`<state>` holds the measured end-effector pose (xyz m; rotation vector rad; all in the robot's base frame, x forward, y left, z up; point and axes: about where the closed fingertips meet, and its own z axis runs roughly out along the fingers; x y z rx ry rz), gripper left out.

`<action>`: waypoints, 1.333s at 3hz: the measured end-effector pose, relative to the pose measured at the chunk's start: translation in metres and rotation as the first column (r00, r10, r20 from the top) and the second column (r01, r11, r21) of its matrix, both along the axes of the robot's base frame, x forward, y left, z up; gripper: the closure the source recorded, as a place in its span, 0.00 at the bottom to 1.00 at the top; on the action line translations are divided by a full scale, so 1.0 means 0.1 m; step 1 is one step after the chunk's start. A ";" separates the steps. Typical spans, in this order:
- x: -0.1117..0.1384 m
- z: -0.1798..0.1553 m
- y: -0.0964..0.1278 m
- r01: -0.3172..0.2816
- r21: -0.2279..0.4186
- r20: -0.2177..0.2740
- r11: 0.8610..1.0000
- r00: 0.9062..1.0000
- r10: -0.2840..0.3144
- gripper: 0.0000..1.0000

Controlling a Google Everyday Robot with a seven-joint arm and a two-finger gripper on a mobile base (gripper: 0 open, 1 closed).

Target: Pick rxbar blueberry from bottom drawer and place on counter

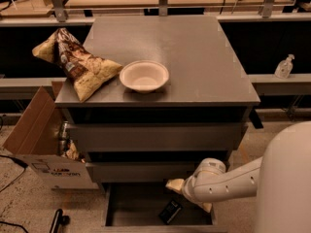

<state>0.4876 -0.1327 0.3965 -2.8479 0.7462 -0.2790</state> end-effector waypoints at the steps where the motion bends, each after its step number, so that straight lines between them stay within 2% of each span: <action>1: 0.01 -0.06 0.08 -0.060 0.024 0.010 0.998 0.998 0.060 0.00; 2: -0.01 -0.07 0.11 -0.067 0.019 0.004 0.998 0.998 0.067 0.00; 3: 0.04 -0.35 0.19 -0.103 0.016 -0.034 0.995 0.994 0.103 0.00; 4: 0.13 -0.94 0.32 -0.159 0.079 -0.060 0.984 0.985 0.164 0.00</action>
Offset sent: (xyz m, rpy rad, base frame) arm -0.0025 0.0177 -0.0110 0.0100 0.0030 0.1010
